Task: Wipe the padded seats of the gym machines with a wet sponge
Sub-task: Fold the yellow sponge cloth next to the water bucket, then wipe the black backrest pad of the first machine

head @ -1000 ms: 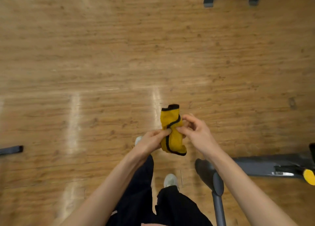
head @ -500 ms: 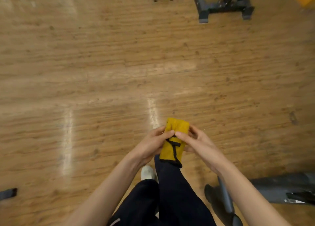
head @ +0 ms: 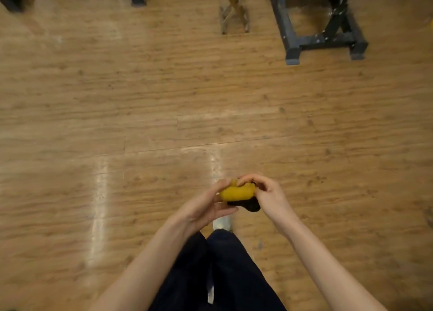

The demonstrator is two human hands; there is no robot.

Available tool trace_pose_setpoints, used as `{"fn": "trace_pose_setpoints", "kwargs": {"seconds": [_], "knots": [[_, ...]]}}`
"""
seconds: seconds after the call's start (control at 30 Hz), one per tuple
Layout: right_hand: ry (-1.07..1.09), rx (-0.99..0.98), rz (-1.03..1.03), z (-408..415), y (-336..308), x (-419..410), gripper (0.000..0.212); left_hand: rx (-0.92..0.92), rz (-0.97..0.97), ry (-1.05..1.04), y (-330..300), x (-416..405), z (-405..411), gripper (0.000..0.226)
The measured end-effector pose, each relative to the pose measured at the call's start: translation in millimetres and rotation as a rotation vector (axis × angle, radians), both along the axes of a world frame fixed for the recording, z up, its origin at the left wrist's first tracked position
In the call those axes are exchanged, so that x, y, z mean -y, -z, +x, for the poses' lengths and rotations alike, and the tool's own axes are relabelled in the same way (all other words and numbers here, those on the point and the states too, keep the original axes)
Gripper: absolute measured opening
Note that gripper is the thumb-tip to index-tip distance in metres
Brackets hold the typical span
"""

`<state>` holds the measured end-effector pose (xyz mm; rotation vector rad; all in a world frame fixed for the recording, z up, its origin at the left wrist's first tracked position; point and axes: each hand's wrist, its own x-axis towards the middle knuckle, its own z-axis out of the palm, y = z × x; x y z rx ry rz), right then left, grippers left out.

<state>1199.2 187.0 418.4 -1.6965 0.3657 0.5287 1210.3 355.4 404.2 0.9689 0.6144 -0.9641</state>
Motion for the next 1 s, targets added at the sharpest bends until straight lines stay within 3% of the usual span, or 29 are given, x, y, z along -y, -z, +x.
{"fn": "trace_pose_setpoints", "kwargs": {"seconds": [0.07, 0.17, 0.27, 0.37, 0.5, 0.6, 0.67, 0.77, 0.93, 1.0], "knots": [[0.072, -0.079, 0.144, 40, 3, -3, 0.044, 0.034, 0.013, -0.057, 2, -3, 34, 0.041], [0.372, -0.305, 0.560, 98, 17, -6, 0.030, 0.084, 0.020, -0.127, 11, -8, 84, 0.042], [0.303, -0.437, 0.731, 151, 30, -17, 0.046, 0.102, 0.031, -0.158, 26, -9, 139, 0.057], [0.377, -0.426, 0.607, 206, 43, -30, 0.041, 0.085, 0.161, -0.051, 40, -9, 201, 0.051], [0.597, -0.445, 0.443, 268, 64, -22, 0.025, 0.194, 0.446, 0.312, 51, -22, 285, 0.042], [0.796, -0.491, 0.297, 295, 84, 7, 0.048, 0.240, 0.465, 0.461, 51, -34, 355, 0.026], [0.873, -0.544, 0.165, 301, 97, 30, 0.062, 0.261, 0.465, 0.480, 50, -35, 403, 0.017], [0.922, -0.660, -0.073, 307, 115, 62, 0.064, 0.297, 0.477, 0.488, 56, -28, 476, 0.014], [0.820, -0.877, -0.274, 322, 182, 132, 0.073, 0.281, 0.555, 0.453, 83, -9, 588, 0.023], [0.769, -0.880, -0.309, 355, 210, 163, 0.074, 0.259, 0.604, 0.428, 94, -1, 626, 0.024]]}}
